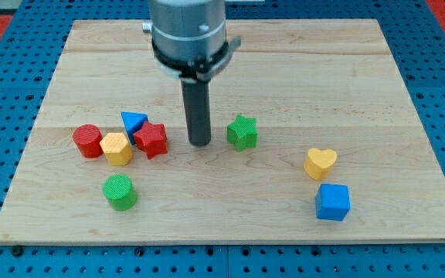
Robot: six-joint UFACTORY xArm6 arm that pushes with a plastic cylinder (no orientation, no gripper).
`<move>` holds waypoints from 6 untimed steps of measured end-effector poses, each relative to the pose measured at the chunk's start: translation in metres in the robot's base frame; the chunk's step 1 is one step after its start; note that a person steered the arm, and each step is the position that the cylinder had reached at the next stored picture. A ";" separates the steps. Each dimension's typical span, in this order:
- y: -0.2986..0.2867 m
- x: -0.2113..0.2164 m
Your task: Move the green star to the the yellow heart
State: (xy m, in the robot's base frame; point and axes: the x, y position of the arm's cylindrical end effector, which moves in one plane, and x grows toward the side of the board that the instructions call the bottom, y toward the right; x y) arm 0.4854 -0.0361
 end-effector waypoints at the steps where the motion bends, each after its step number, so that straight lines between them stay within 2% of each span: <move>1: 0.041 0.017; 2: 0.052 -0.013; 3: 0.014 -0.029; 4: 0.041 -0.045; 6: 0.107 -0.037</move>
